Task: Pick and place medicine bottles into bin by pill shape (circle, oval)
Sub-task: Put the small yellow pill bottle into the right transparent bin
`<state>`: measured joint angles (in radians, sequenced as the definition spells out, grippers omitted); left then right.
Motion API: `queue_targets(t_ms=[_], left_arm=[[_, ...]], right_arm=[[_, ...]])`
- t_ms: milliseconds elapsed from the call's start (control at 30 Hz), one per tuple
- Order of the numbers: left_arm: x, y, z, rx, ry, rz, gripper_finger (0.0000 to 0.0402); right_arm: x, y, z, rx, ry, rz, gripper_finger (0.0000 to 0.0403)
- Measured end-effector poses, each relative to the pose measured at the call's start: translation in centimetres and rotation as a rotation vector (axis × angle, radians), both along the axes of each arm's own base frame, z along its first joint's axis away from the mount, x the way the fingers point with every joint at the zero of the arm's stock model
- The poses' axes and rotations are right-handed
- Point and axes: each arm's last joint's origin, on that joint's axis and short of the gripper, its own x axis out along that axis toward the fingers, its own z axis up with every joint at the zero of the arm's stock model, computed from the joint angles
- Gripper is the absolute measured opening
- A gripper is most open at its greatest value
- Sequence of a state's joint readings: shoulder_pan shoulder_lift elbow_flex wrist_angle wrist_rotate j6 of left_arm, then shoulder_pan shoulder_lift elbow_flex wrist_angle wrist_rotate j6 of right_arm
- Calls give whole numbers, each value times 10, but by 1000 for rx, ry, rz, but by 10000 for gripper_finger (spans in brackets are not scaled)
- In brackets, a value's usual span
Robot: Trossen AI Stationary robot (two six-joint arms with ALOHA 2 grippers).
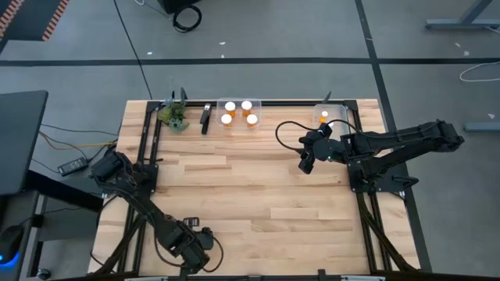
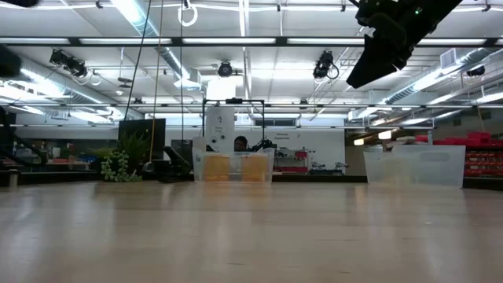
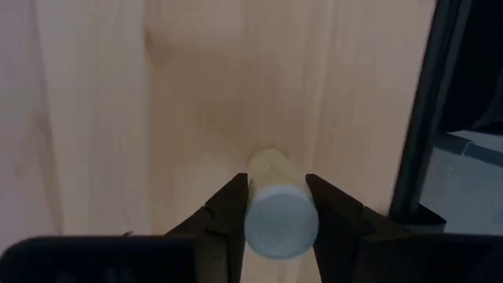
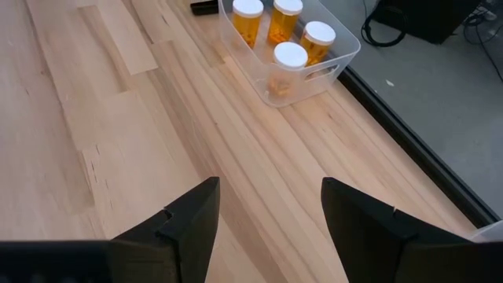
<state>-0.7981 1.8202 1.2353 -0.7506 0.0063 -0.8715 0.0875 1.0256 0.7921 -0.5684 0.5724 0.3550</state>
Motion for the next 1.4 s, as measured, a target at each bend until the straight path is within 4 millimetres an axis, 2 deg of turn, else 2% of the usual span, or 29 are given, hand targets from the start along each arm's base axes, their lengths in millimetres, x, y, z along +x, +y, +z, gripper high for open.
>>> queue_targets(t_ms=[267,433,533,667,833,1033,1233,1400], left_arm=[[33,28,7,14,-67,-80,139],[64,50,26,33,-168,-182,124],[80,70,33,107,-234,-229,117],[95,101,31,228,-265,-284,127],[115,141,19,312,-255,-312,142],[134,182,15,358,-295,-311,132],[139,201,12,374,-296,-343,121],[150,206,6,376,-354,-334,136]], right_arm=[[0,0,0,1,-4,0,229],[1,0,2,3,-23,0,229],[2,0,2,11,-37,-8,229],[2,0,2,20,-44,-16,229],[2,0,2,26,-49,-21,229],[3,0,2,34,-64,-27,229],[3,0,2,44,-66,-36,229],[3,1,2,48,-75,-39,229]])
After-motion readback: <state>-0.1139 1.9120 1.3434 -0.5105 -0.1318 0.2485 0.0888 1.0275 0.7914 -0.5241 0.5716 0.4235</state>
